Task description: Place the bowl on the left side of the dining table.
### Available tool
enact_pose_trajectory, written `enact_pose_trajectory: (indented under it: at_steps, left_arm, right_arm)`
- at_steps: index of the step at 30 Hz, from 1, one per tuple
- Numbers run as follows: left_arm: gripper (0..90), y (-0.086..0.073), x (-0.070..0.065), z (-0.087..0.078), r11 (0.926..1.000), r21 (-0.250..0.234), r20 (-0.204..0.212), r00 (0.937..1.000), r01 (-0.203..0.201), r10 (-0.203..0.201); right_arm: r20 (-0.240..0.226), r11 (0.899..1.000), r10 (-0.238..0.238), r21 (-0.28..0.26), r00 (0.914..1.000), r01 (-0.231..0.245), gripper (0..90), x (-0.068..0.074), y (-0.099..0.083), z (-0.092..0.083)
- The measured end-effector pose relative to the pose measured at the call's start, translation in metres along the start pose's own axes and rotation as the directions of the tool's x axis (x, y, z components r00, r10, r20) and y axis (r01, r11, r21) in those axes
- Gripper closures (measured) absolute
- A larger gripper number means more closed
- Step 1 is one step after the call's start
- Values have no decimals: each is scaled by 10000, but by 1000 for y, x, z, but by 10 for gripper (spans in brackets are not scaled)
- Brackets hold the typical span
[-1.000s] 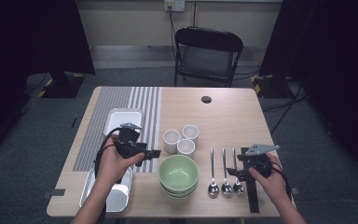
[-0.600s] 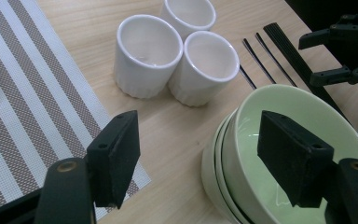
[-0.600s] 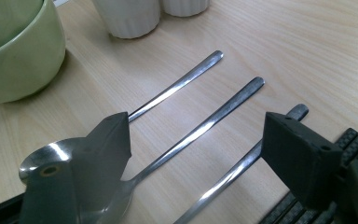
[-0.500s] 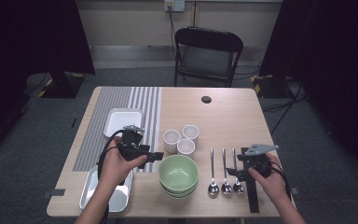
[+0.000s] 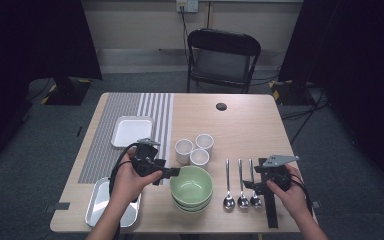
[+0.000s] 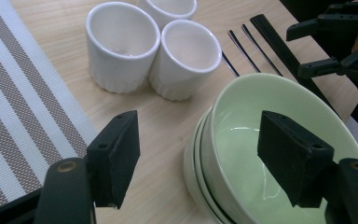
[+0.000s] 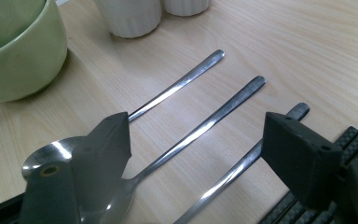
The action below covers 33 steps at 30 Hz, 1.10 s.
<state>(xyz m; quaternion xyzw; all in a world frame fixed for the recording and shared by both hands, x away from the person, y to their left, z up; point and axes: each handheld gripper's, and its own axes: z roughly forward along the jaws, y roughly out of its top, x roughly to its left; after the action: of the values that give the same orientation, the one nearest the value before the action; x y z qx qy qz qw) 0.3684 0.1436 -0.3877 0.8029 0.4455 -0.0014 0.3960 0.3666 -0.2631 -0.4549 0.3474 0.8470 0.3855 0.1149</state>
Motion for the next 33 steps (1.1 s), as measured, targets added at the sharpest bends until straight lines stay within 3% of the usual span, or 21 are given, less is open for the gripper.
enact_pose_trajectory:
  at_steps: [18,25,33]
  left_arm:
    - [356,-10,-1,16,9998,100,122,9997,189,-190]
    - [452,-11,0,19,9996,69,90,9996,265,-265]
    - [495,-14,-1,23,9997,152,1,9998,203,-203]
  right_arm:
    - [-51,10000,-26,14,10000,26,232,0,-1,1]
    - [-64,10000,33,15,10000,-33,232,0,-1,1]
    - [-49,10000,18,-12,10000,-18,232,-1,-2,0]
